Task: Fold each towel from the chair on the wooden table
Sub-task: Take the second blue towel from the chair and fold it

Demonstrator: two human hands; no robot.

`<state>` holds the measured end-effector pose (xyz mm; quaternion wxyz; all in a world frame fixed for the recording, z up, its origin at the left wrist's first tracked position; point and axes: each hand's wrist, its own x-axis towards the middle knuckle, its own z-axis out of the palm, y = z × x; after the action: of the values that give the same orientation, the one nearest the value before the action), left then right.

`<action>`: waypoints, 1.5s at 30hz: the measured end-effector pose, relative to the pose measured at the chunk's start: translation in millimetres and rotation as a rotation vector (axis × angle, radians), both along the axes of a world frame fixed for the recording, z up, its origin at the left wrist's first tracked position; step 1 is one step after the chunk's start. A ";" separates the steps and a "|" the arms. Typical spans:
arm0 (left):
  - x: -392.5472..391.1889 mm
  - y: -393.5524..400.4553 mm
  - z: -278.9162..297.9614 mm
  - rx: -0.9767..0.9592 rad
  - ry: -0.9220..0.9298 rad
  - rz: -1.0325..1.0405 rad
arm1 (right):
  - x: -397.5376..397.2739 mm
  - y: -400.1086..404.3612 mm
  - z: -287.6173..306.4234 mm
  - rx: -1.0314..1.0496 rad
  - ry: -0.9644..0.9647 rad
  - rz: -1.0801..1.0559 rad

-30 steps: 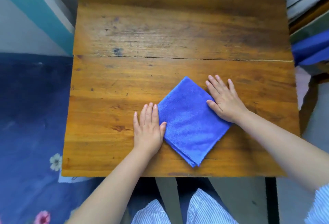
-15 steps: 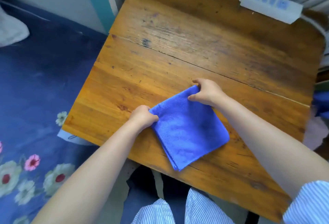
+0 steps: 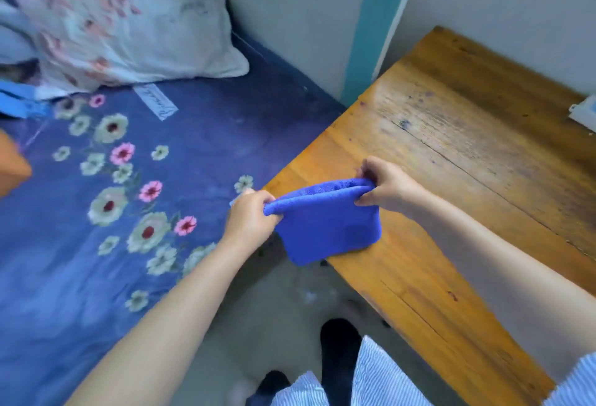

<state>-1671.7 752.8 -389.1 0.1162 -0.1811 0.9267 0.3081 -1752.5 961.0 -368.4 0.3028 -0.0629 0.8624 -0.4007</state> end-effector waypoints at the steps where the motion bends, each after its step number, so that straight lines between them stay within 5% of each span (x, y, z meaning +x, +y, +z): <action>1: 7.4 -13.6 7.4 -0.026 0.038 0.023 | 4.5 -15.7 6.9 -0.012 0.043 0.042; 9: 157.5 -203.9 70.4 -0.241 0.234 0.281 | 106.5 -228.9 63.9 0.046 0.455 0.561; 23: 352.7 -434.0 131.6 -0.166 0.584 0.644 | 246.3 -499.2 136.0 -0.233 0.633 0.778; 33: 346.6 -553.6 135.4 -0.109 0.636 0.801 | 232.6 -651.2 126.8 -0.300 0.622 0.825; 45: 244.5 -751.0 102.5 -0.046 0.529 0.874 | 132.0 -855.4 94.0 -0.286 0.629 0.806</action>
<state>-1427.2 1.8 -286.6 -0.2660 -0.4699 0.7687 0.3429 -1620.5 105.7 -274.3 0.1477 -0.5472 0.7557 -0.3281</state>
